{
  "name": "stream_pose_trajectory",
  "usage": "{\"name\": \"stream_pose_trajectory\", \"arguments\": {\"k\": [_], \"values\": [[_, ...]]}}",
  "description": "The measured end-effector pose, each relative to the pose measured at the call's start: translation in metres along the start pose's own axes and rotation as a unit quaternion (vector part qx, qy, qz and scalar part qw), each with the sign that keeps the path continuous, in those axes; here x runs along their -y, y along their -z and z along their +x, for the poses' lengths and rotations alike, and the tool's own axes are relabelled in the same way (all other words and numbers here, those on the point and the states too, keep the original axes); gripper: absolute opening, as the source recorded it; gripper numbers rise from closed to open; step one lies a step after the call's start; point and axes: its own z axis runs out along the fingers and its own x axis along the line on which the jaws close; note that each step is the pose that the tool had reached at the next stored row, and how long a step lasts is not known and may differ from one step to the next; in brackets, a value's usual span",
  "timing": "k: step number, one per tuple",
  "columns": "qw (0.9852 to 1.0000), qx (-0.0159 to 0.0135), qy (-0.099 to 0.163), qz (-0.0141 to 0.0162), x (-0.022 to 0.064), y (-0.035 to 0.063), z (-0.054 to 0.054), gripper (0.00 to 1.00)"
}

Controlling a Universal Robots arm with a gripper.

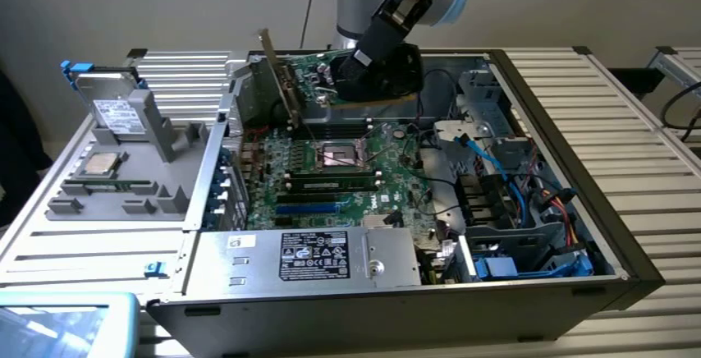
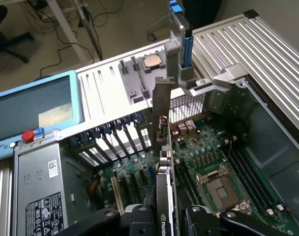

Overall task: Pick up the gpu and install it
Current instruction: 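Insert the gpu into the slot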

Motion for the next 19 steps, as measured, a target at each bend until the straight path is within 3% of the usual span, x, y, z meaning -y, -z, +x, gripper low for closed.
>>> {"name": "stream_pose_trajectory", "arguments": {"k": [5,9,12,14,17,19], "values": [[0.9993,-0.0140,0.035,-0.0007,0.0004,-0.0006,-0.0001,0.29],[0.9976,-0.0251,0.065,-0.0006,0.0007,-0.0010,-0.0001,0.29],[0.9960,-0.0335,0.083,-0.0036,0.0010,-0.0014,-0.0002,0.29],[0.9952,-0.0391,0.089,-0.0113,0.0011,-0.0016,-0.0002,0.29],[0.9944,-0.0451,0.091,-0.0284,0.0029,-0.0010,-0.0010,0.29],[0.9937,-0.0493,0.095,-0.0334,0.0058,-0.0011,-0.0021,0.29]]}}
